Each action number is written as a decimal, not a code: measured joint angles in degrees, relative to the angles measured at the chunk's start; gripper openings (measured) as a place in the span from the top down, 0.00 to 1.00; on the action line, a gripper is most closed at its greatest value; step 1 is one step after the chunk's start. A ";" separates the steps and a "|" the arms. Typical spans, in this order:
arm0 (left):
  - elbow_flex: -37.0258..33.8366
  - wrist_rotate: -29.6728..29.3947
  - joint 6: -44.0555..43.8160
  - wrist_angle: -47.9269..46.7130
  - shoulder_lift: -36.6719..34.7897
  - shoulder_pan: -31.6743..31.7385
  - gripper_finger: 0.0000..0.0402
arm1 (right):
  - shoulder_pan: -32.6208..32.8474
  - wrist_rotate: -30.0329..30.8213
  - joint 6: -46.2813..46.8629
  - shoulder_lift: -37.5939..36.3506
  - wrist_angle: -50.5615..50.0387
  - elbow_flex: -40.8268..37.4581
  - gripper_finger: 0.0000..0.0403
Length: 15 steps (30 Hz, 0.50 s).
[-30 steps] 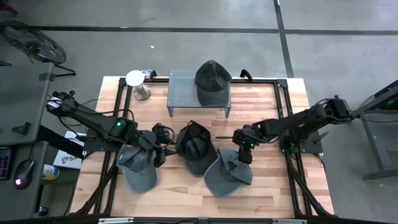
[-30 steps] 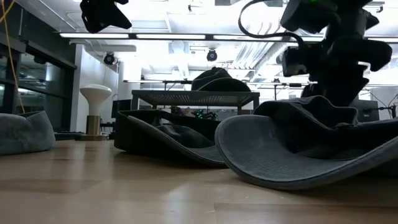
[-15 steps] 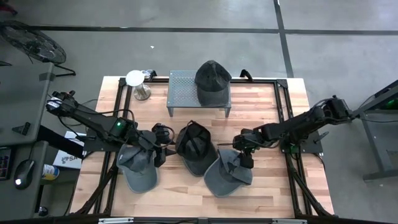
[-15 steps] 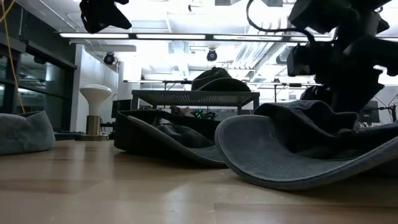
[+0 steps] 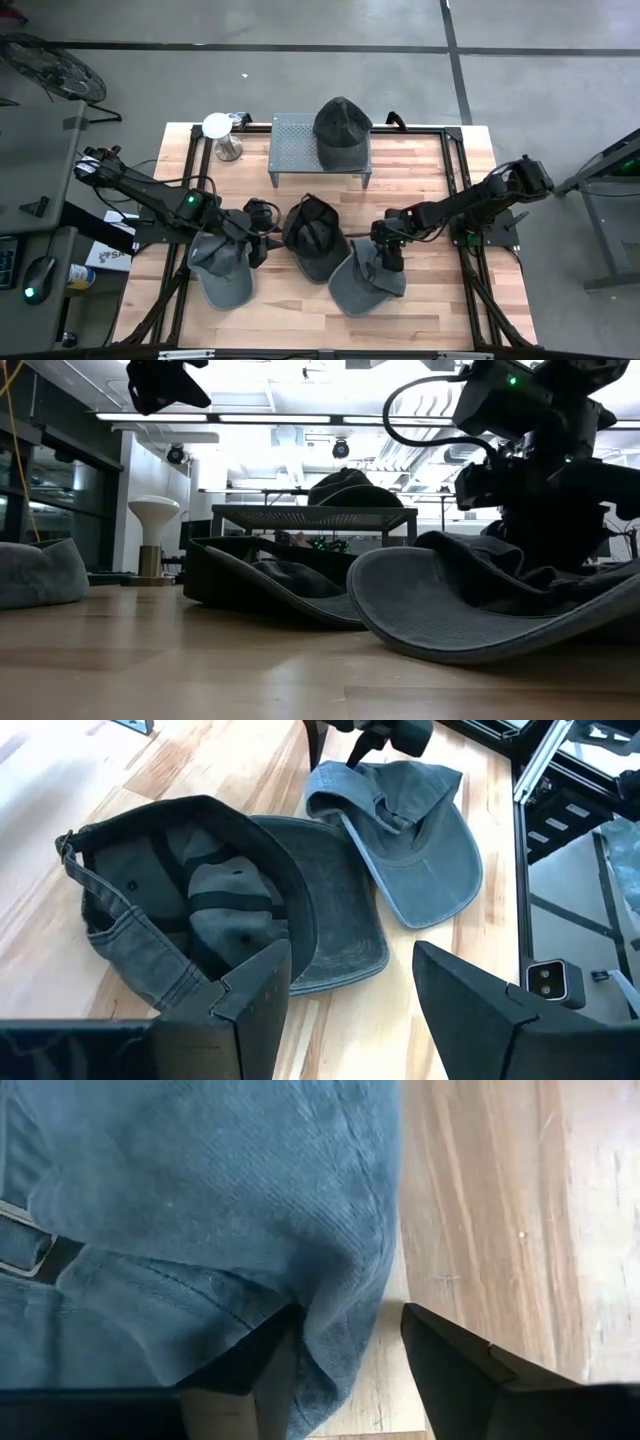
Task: Pick & Place hat
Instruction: Put the right gray cap on the shelf
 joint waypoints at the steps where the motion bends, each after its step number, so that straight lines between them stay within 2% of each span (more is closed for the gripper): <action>1: 0.00 -0.08 -0.25 0.02 0.00 0.00 0.48 | 0.00 0.14 0.36 0.06 -0.04 0.00 0.62; 11: 0.00 -0.09 -0.89 0.01 0.00 0.00 0.48 | -0.09 -0.05 4.10 -0.14 0.09 -0.06 0.96; 15: 0.00 -0.09 -0.89 0.01 0.00 0.00 0.48 | 0.02 -0.85 7.13 -1.90 0.31 -0.31 0.98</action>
